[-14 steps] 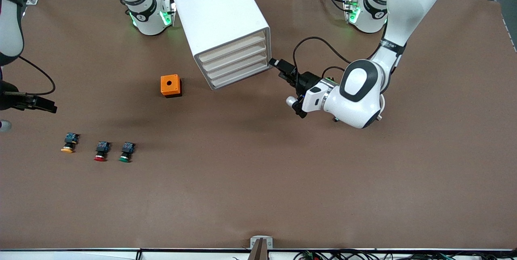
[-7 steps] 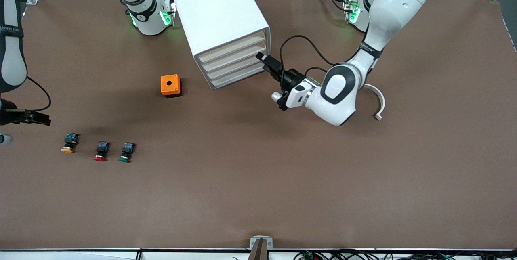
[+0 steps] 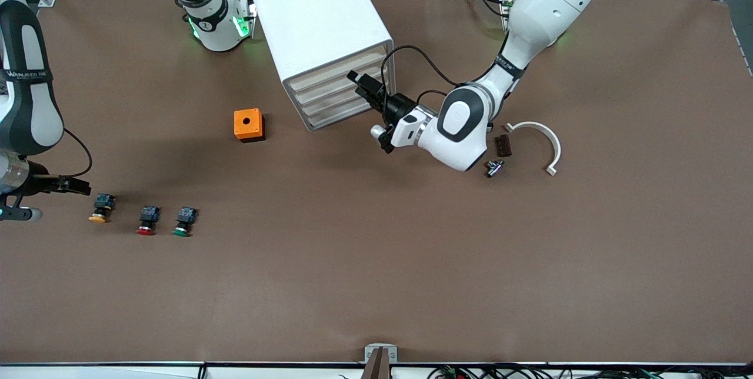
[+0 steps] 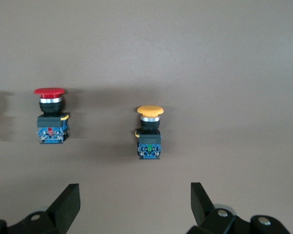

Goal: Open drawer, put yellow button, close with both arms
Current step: 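Grasp the drawer handle with the left gripper while the right gripper reaches the button, then grasp the yellow-capped button with the right gripper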

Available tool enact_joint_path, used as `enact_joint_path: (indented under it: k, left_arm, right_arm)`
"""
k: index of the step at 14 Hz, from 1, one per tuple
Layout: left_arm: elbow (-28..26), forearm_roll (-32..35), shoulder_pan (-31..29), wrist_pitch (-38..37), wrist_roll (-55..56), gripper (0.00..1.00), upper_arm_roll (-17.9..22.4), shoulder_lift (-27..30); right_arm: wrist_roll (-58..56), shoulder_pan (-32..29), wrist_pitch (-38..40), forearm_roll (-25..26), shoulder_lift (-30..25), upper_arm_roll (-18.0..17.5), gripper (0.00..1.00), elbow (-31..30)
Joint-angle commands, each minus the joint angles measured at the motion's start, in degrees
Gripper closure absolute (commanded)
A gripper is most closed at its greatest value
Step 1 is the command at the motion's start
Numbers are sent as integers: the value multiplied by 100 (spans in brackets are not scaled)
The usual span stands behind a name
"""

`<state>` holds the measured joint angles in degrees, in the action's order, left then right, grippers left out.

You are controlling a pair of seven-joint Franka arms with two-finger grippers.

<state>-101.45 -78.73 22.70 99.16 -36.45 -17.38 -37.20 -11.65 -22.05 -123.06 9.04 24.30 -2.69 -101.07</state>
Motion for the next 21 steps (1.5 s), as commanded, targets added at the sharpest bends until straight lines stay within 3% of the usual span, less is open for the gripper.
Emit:
enact_joint_path:
  k: [1,8,11,17,21]
  left_arm:
    - [20,-370,208,183,-283,24,-29,-94]
    - [20,-643,455,394,-520,28,-29,-182]
    - [20,-679,516,482,-600,36,-29,-191]
    - [20,-679,578,605,-740,67,-29,-191]
    - [28,-696,604,614,-740,70,-29,-174]
  right_arm:
    - [-39,-141,-366,116,249,-101,0,-1]
    - [-48,-203,-939,291,830,-83,0,52]
    - [-57,-317,-931,309,918,-83,0,43]
    - [-48,-317,-931,423,1226,-83,0,43]
    - [-40,-309,-931,888,1331,-92,0,61]
